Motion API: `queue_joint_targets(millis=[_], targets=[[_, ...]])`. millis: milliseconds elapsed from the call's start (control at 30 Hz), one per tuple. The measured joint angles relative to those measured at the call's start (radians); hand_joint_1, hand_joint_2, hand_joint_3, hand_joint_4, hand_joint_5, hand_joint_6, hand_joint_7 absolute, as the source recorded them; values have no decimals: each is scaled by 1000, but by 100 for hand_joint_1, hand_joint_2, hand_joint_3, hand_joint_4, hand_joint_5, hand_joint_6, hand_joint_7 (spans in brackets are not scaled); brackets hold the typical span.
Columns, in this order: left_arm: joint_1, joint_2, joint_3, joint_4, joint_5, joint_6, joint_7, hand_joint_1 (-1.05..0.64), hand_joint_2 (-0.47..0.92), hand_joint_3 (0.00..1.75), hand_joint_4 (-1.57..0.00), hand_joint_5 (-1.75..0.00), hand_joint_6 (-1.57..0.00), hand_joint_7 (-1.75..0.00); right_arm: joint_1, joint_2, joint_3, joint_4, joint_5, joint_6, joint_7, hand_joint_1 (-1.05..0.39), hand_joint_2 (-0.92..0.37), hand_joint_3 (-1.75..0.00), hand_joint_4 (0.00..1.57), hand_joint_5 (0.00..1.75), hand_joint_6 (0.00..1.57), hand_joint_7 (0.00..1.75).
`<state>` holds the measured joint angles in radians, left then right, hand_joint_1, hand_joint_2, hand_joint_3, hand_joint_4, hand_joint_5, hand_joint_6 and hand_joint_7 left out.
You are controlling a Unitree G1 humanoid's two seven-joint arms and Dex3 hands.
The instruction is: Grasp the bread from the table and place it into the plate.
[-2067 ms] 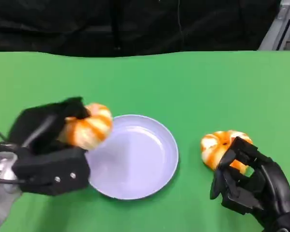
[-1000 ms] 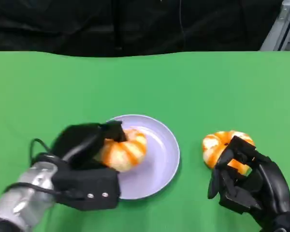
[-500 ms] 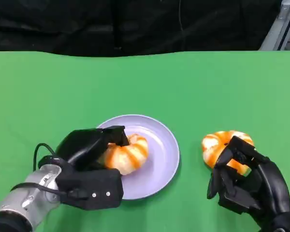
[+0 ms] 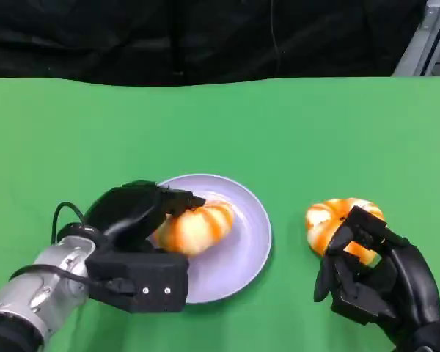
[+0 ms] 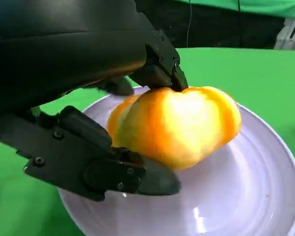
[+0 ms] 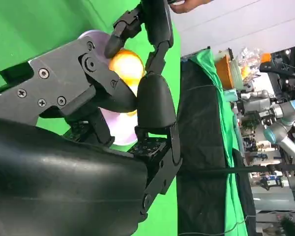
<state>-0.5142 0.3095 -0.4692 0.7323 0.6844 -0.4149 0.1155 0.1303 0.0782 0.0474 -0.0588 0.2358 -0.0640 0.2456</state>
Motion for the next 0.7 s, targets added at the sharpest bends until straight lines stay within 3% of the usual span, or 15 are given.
queue_joint_targets(millis=[200, 467, 533, 567, 633, 700], targets=[[10, 24, -7, -38, 6, 19, -43, -105, 92, 67, 0, 0, -14, 0, 0, 0, 1, 0, -3, 0, 0, -10, -61, -112, 82, 175, 61, 173], [53, 35, 31, -100, -60, 12, -68, -102, 92, 54, -2, -1, -26, -3, 0, 0, 2, -2, -2, 2, 0, -9, -61, -112, 81, 175, 61, 174], [75, 35, 61, -126, -116, 4, -91, -91, 92, 43, -7, -3, -29, -3, 1, 0, 2, -4, -3, 5, -2, -9, -61, -112, 82, 175, 61, 174], [91, 35, 81, -142, -160, -7, -115, -70, 92, 39, -19, -7, -37, -5, 2, 0, 2, -5, -3, 5, -3, -9, -61, -112, 82, 175, 61, 174], [133, 25, 139, -190, -291, -17, -176, -50, 92, 41, -31, -11, -45, -7, 2, 1, 2, -4, -3, 4, -4, -9, -61, -112, 82, 175, 61, 174], [178, -1, 208, -237, -452, -9, -245, -25, 92, 53, -55, -19, -58, -10, 2, 4, 3, -4, -3, 4, -4, -9, -61, -112, 82, 175, 61, 174]])
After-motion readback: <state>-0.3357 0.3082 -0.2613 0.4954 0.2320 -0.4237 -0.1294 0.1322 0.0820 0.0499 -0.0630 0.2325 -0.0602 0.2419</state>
